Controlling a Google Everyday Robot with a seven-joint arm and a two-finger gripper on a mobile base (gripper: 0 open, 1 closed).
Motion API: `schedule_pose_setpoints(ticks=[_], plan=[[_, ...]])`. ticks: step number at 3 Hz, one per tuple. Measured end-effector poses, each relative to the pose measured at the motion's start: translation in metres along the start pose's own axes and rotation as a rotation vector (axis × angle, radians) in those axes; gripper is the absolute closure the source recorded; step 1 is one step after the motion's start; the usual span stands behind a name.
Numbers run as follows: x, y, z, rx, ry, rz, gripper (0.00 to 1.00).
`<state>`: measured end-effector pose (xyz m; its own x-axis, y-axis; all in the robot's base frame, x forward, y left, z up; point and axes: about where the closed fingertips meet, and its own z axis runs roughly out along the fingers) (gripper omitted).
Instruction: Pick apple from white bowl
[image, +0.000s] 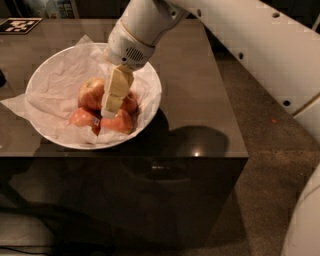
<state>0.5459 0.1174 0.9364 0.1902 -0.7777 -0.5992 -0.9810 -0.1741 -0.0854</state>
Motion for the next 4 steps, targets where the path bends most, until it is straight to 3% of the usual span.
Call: schedule_pose_setpoints(ticks=[3, 4], plan=[[0.012, -0.008, 0.032, -0.062, -0.041, 0.016, 0.0], [0.012, -0.008, 0.032, -0.062, -0.041, 0.016, 0.1]])
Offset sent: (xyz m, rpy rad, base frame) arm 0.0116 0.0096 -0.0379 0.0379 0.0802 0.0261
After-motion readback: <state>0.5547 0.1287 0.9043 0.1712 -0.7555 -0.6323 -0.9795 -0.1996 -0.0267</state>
